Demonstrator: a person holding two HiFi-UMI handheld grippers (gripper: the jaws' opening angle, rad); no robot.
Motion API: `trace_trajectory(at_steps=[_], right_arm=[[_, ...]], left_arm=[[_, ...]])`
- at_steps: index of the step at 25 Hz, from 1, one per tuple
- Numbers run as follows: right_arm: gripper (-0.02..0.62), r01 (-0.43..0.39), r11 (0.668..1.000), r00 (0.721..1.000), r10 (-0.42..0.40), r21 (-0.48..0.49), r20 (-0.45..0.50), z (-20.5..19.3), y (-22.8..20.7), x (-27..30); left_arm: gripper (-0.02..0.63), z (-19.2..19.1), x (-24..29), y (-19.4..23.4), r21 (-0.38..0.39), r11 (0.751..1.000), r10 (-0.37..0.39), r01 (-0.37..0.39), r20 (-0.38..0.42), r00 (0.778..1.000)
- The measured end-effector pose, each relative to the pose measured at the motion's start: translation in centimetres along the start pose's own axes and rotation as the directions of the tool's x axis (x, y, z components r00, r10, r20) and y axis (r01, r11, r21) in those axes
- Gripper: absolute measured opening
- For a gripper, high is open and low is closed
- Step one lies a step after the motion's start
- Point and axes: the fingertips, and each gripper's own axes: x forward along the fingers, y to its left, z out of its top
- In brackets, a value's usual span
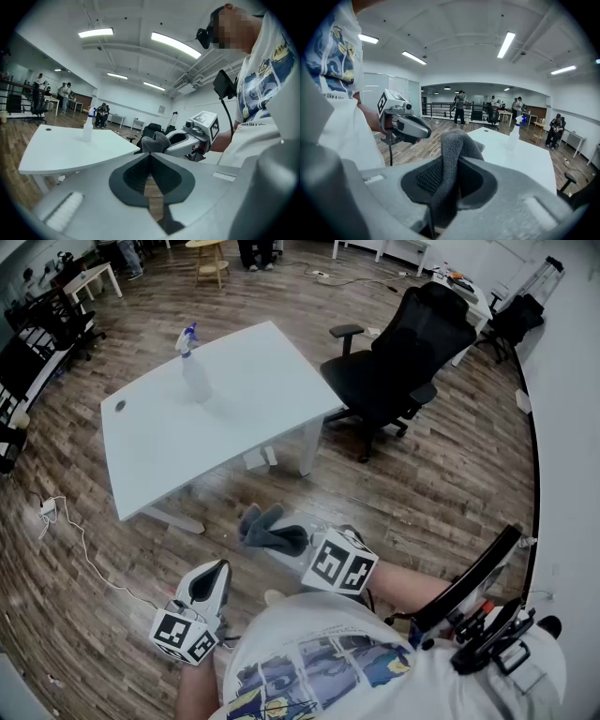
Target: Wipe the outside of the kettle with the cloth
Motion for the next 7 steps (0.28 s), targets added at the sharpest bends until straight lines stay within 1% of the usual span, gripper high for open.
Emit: trace_trajectory(at_steps=[7], right_arm=[[0.075, -0.014, 1.0, 1.0, 0.014, 0.005, 0.003, 0.6, 2.2, 1.5]], left_arm=[[0.002, -0.9, -2.7, 0.5, -0.002, 1.0, 0.021, -0.021, 0.011, 1.0]])
